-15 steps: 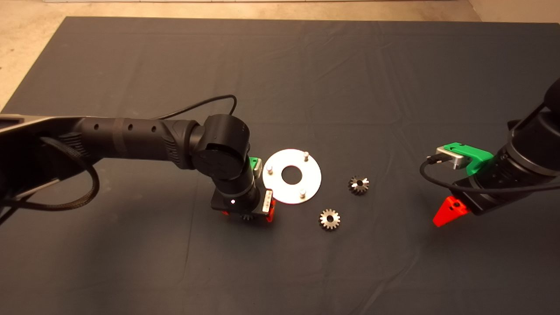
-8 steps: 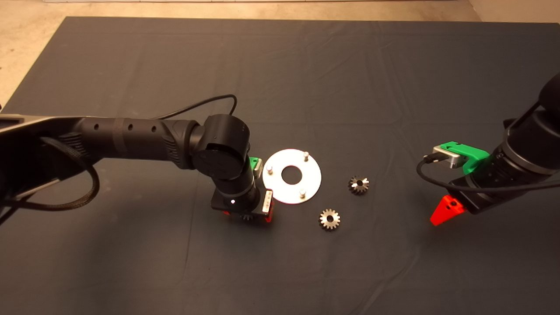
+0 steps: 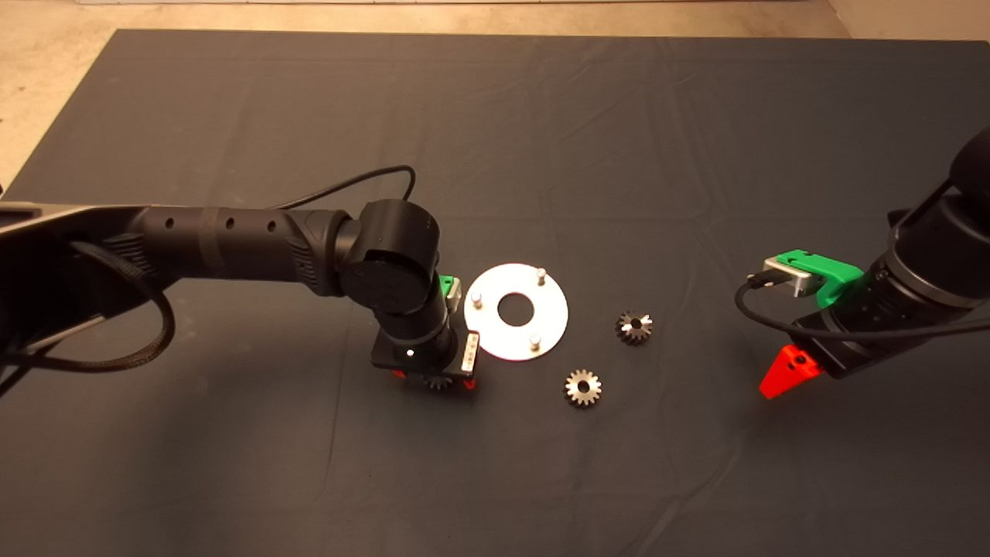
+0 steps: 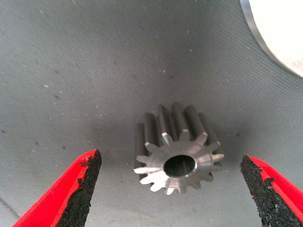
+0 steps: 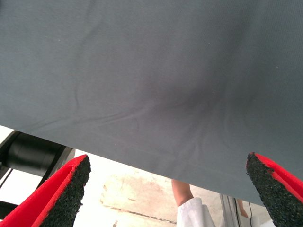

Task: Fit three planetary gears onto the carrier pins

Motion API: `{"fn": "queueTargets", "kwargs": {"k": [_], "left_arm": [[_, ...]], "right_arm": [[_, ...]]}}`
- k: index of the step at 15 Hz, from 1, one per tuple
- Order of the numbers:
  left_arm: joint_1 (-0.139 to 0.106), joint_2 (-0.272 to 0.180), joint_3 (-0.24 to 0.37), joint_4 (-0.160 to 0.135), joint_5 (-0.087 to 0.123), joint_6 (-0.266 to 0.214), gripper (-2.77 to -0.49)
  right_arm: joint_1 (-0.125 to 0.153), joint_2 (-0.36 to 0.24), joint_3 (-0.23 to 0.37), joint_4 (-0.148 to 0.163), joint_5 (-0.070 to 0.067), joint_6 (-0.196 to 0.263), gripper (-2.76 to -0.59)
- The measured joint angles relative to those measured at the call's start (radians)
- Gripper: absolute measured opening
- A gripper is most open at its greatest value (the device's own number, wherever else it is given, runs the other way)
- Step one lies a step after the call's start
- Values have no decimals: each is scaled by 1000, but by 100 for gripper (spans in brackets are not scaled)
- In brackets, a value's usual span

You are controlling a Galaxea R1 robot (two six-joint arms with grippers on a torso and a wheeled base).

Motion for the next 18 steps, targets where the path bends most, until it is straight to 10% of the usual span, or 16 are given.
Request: {"fn": "queueTargets", "kwargs": {"k": [8,11,18], "left_arm": [[0,3,0,0,-14,0,-135],[0,3,0,0,-54,2,-146],[20,3,-23,-2,-53,35,-174]], "right_arm": [[0,3,16,0,0,0,-91],[0,5,21,0,0,0,-91],[-6,8,31,0,0,0,-91]]}}
